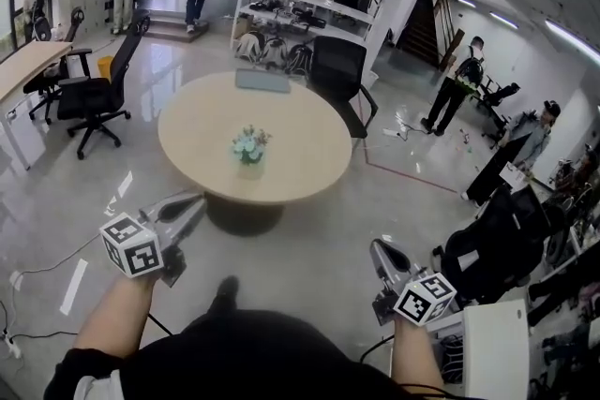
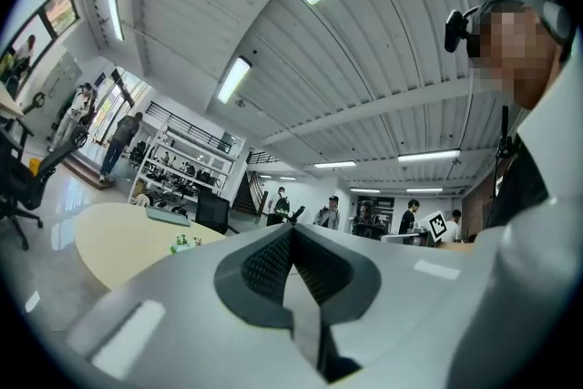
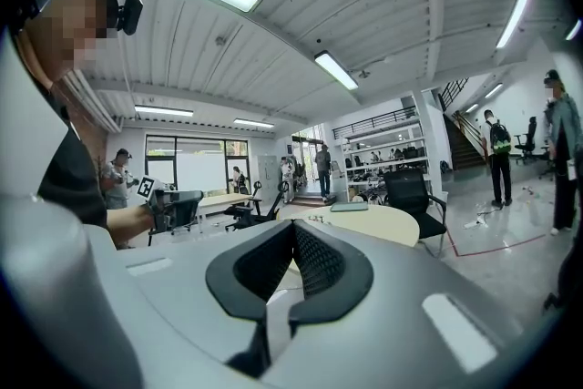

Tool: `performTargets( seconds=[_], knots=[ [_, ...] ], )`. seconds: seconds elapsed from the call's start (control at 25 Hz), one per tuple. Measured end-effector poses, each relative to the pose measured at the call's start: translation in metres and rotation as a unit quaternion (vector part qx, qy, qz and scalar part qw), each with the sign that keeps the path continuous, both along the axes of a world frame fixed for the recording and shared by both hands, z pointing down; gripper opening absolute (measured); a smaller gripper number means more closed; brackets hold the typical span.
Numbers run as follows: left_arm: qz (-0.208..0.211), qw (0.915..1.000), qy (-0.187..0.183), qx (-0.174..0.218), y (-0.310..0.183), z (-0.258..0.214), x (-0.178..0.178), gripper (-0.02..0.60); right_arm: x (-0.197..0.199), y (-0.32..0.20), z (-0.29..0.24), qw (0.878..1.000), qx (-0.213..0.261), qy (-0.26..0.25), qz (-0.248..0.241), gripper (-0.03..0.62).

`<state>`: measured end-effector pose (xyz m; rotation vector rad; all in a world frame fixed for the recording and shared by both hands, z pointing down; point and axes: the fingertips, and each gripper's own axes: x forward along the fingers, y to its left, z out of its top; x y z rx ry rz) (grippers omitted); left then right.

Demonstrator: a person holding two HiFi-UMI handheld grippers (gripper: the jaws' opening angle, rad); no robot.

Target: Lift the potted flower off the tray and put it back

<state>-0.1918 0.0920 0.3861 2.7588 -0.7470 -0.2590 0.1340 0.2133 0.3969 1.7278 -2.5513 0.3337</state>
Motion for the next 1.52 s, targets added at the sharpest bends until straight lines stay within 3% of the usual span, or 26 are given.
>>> performTargets(
  seconds=[0.12,0.4,0.68,0.92,1.28,1.52],
  knots=[
    [-0.012,0.9999,0.008,0.002,-0.002,-0.004,-0.002,-0.002,0.003,0.002,-0.001,1.0,0.001,0.0,0.005,0.015],
    [-0.03,0.9995,-0.01,-0.006,-0.009,0.008,-0.009,0.005,0.002,0.005,0.001,1.0,0.0,-0.005,0.014,0.015],
    [-0.046,0.9956,-0.06,-0.055,-0.055,0.065,0.01,0.223,0.002,-0.013,0.008,1.0,-0.008,0.003,0.019,0.015],
    [-0.052,0.9869,-0.123,-0.09,-0.117,0.12,0.042,0.407,0.007,-0.04,0.007,1.0,-0.01,0.009,0.02,0.015],
    [-0.075,0.9639,-0.202,-0.157,-0.238,0.237,0.102,0.577,0.023,-0.092,0.028,0.999,-0.033,0.0,0.034,0.015],
    [-0.078,0.9501,-0.249,-0.171,-0.302,0.302,0.147,0.586,0.047,-0.101,0.053,0.996,-0.065,-0.004,0.054,0.015]
  ],
)
